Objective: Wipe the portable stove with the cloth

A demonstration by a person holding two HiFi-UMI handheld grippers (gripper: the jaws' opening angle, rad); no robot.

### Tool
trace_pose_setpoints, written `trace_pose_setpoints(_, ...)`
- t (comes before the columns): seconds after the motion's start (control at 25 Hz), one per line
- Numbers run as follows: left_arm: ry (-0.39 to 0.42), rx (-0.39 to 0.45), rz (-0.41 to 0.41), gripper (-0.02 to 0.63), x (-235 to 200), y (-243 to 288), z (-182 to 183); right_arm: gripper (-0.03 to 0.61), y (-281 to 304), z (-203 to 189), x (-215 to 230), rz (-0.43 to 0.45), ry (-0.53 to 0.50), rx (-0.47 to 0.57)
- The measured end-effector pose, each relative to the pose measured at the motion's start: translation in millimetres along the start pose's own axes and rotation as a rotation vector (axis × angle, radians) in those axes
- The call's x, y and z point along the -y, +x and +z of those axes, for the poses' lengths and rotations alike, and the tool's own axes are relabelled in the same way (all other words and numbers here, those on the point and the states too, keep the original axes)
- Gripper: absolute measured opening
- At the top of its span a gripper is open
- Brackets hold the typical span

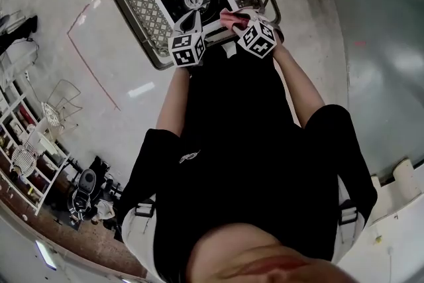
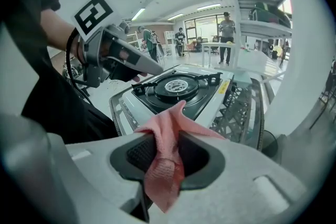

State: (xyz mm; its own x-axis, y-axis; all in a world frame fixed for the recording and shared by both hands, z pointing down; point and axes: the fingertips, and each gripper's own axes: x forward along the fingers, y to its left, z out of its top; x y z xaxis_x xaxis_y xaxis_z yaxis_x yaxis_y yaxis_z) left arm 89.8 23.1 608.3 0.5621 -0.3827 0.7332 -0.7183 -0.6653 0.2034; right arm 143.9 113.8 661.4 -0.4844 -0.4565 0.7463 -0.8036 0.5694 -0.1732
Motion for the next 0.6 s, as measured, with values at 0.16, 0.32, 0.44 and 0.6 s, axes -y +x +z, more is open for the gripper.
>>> trace_pose_setpoints(0.16, -0.013, -0.002, 0.016, 0.000, -8, -6, -2, 0.053, -4, -4, 8, -0.008, -0.002, 0.000)
trace_pose_setpoints(0.32, -0.040, -0.001, 0.037, 0.000, -20, -15, -5, 0.041, -8, -5, 14, -0.012, 0.025, -0.013)
trace_pose_setpoints(0.44, -0.058, 0.014, 0.055, 0.000, -33, -18, -4, 0.040, -14, 2, 14, -0.017, 0.001, -0.009)
trace_pose_setpoints(0.6, -0.141, 0.075, 0.138, 0.000, -64, -36, 0, 0.038, -35, 26, -2, 0.009, -0.101, 0.047)
